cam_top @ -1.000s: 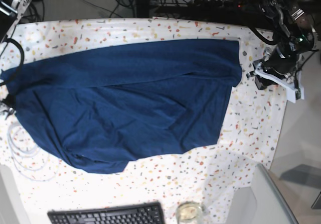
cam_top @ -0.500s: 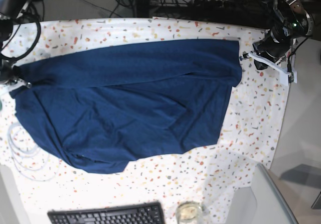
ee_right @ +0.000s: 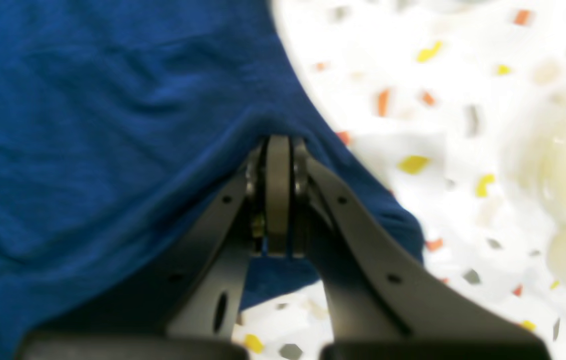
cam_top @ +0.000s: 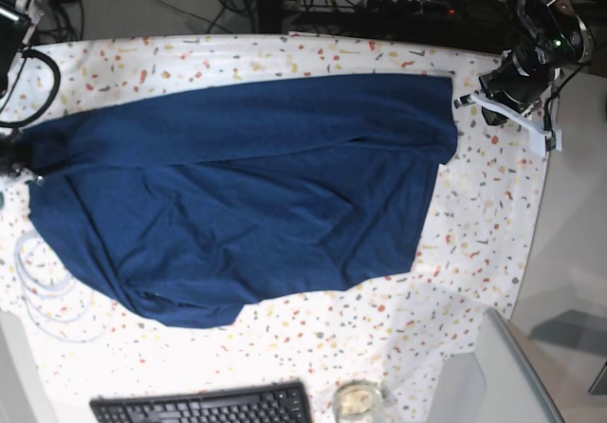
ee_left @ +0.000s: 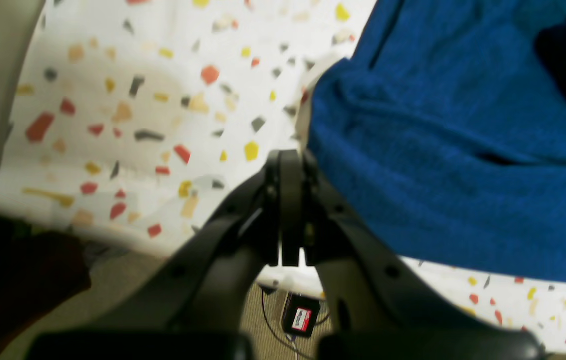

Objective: Layout the t-shirt on the table in an organized manner, then fold the t-shirt properly
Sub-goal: 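Lower the shirt edge with both grippers and release it on the cloth, then regrasp the shirt edge with both grippers at its two ends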

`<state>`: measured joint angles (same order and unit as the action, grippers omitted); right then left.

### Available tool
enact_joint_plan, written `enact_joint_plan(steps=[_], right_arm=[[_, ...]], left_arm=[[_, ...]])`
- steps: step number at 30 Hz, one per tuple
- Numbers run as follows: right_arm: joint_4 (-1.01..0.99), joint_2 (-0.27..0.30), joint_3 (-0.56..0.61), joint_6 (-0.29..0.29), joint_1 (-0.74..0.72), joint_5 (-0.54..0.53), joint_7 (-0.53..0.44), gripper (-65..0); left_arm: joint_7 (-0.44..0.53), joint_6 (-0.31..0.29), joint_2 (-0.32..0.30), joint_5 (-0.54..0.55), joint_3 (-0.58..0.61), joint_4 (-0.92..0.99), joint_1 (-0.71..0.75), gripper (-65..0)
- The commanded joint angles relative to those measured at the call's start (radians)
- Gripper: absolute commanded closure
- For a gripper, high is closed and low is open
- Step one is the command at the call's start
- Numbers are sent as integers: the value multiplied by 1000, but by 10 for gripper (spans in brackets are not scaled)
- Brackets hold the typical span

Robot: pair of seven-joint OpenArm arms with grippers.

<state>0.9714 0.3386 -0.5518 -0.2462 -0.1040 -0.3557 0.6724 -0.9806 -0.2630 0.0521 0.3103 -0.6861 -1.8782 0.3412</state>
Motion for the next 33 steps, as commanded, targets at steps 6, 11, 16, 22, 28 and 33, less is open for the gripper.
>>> enact_joint_plan(steps=[6, 11, 16, 22, 28, 33], right_arm=[[4, 23, -4, 0, -13, -7, -19, -2], [10, 23, -6, 69, -7, -12, -23, -2], [174, 15, -34, -66, 51, -15, -18, 0], [574, -144, -181, -164, 218, -15, 53, -3], [716, -209, -179, -164, 313, -15, 77, -207], [757, -218, -182, -184, 369, -15, 73, -435]], left_arm=[[18, -5, -10, 7, -4, -13, -1, 0], [18, -8, -11, 7, -4, -13, 2, 0], [18, -9, -11, 16, 6, -21, 48, 0], [214, -25, -5, 17, 9, 9, 146, 0], [299, -282, -5, 17, -4, 154, 144, 0], [300, -304, 4, 26, -4, 233, 103, -393]])
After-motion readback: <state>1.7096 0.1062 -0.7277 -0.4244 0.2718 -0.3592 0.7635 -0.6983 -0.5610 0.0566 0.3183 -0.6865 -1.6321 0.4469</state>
